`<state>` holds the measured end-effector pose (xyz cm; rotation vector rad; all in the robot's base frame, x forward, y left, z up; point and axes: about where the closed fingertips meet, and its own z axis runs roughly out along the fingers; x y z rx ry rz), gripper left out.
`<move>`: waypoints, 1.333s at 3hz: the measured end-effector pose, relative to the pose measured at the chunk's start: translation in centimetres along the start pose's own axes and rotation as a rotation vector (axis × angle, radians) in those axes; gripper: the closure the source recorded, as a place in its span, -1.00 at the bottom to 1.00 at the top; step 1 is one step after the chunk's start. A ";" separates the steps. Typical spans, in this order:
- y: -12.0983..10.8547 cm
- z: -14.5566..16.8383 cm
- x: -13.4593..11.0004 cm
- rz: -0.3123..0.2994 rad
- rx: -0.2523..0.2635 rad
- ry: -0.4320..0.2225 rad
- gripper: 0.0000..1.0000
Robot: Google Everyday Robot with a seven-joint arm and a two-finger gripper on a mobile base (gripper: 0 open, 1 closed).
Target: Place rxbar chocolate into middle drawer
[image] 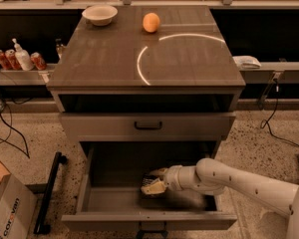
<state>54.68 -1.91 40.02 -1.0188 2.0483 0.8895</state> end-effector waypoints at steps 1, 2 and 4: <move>0.2 0.3 0.1 0.002 -0.005 0.001 0.03; 0.3 0.4 0.1 0.002 -0.009 0.001 -0.47; 0.5 0.7 0.1 0.002 -0.013 0.001 -1.00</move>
Offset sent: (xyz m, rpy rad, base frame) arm -0.0010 0.0020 -0.0017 0.0019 0.0038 0.0016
